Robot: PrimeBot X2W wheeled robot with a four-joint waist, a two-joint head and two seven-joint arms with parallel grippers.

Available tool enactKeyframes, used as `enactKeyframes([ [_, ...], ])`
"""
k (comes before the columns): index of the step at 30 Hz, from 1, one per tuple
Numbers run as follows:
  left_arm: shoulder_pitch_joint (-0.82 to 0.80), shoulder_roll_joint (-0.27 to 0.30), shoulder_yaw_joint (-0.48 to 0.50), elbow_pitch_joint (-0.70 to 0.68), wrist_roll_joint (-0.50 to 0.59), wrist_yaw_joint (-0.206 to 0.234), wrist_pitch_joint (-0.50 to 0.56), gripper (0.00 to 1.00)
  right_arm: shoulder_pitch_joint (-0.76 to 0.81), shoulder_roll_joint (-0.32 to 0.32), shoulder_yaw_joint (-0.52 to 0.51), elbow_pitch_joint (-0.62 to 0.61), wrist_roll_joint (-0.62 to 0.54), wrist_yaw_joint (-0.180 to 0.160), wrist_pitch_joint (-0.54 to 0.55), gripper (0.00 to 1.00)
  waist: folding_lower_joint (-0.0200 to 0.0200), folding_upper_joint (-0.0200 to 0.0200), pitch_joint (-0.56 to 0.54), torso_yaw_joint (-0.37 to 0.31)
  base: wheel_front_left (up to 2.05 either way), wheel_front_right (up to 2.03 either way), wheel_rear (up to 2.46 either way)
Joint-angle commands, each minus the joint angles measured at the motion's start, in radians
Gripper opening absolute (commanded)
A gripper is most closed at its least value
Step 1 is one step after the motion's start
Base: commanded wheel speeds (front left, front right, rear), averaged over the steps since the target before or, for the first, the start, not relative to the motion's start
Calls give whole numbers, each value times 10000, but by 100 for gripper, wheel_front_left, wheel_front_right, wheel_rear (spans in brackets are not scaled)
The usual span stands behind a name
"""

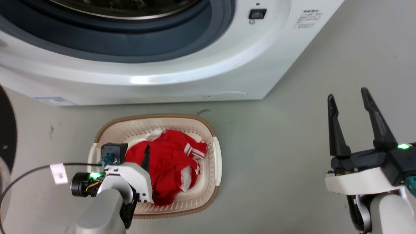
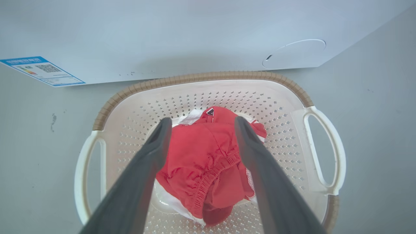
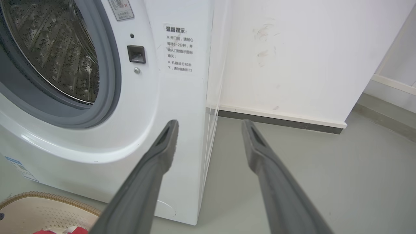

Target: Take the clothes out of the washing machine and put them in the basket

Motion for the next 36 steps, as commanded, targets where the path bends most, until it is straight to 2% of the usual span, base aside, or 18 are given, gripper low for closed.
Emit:
enactKeyframes([
  [1, 236, -11, 95, -245, 109, 84, -20, 100, 149, 2, -2, 59, -37, -7, -23, 100, 1, 0, -590, 311, 0, 0, 0],
  [6, 1292, 53, 1154, -2337, 672, 557, -23, 100, 515, 1, 35, 185, -74, -7, -23, 100, 1, 0, -1329, 463, 0, 0, 0],
  [10, 2153, -120, 2000, -4098, 1318, 817, -24, 100, 752, 2, 55, 287, -91, -7, -23, 100, 1, 0, -1854, 538, 0, 0, 0],
  [19, 3745, -689, 3236, -6954, 2754, 846, -25, 100, 1345, 1, -10, 447, 68, -7, -23, 100, 1, 0, -2881, 530, 0, 0, 0],
  [26, 4766, -1134, 3829, -8236, 3253, 634, -25, 100, 1847, 2, -108, 519, 202, -7, -23, 100, 1, 0, -3561, 477, 0, 0, 0],
  [36, 5718, -1398, 4182, -9036, 3773, 440, -25, 100, 2447, 2, -141, 478, 383, -7, -23, 100, 1, 0, -4207, 482, 0, 0, 0],
])
